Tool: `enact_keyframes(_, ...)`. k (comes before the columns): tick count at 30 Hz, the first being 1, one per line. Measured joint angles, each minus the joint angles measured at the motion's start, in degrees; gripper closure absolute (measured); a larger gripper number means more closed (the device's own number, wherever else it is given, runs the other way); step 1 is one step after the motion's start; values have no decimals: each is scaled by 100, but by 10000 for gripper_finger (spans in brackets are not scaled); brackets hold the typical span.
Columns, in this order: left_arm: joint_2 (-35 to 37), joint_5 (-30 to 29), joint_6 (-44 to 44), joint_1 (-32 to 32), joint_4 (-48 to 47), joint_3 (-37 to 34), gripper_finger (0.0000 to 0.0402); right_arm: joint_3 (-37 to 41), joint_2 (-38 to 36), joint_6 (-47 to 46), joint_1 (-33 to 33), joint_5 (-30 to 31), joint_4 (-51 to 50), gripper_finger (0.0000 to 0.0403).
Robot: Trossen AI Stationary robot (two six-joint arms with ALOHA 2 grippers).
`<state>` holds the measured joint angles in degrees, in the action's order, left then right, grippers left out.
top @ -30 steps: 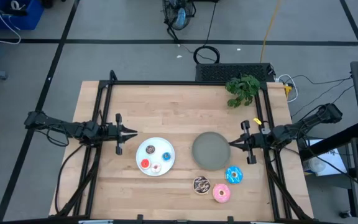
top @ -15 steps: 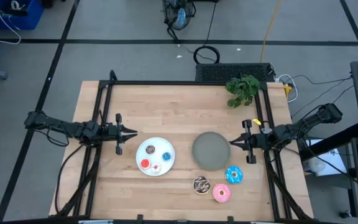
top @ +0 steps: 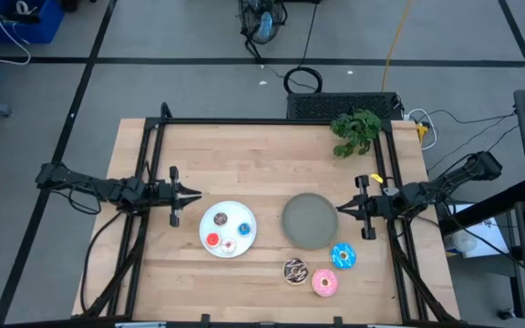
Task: Pick & Place donuts
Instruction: Put the large blue donut on the brown plate
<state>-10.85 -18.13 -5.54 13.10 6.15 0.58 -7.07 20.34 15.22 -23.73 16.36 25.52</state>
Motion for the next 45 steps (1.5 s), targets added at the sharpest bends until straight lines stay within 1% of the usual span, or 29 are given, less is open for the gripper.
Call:
enact_keyframes(8,0,0,0,0,0,2,350,0,73,-188,0,65,27,403)
enact_keyframes(10,0,0,0,0,0,2,350,-15,161,-149,0,378,108,403)
enact_keyframes(12,0,0,0,0,0,2,350,-192,293,-104,2,747,-52,403)
enact_keyframes(15,0,0,0,0,2,2,350,-760,646,-253,1,782,-663,403)
enact_keyframes(18,0,0,0,0,2,2,350,-1552,1227,-609,-2,765,-1474,403)
enact_keyframes(23,0,0,-2,0,3,2,350,-2828,2524,-1200,-7,753,-2910,403)
enact_keyframes(26,0,-2,-82,0,4,4,350,-3507,3308,-1524,-75,602,-3615,403)
enact_keyframes(28,0,-2,-73,1,1,4,350,-3994,3794,-1844,-209,586,-4010,403)
enact_keyframes(31,0,-1,-18,0,3,4,350,-4842,4465,-2361,-573,630,-5020,403)
enact_keyframes(36,0,-2,-149,0,20,4,350,-6113,5324,-2780,-1428,1368,-6488,403)
enact_keyframes(38,0,-2,-166,0,14,4,350,-6432,5552,-3036,-1705,1520,-6862,403)
enact_keyframes(40,0,-3,-248,0,15,4,350,-6625,5699,-3459,-1893,1501,-7182,403)
enact_keyframes(41,0,-2,-317,2,15,4,350,-6684,5749,-3732,-1979,1448,-7333,403)
enact_keyframes(45,0,-6,-641,1,39,4,350,-6710,5902,-4660,-2257,905,-7849,403)
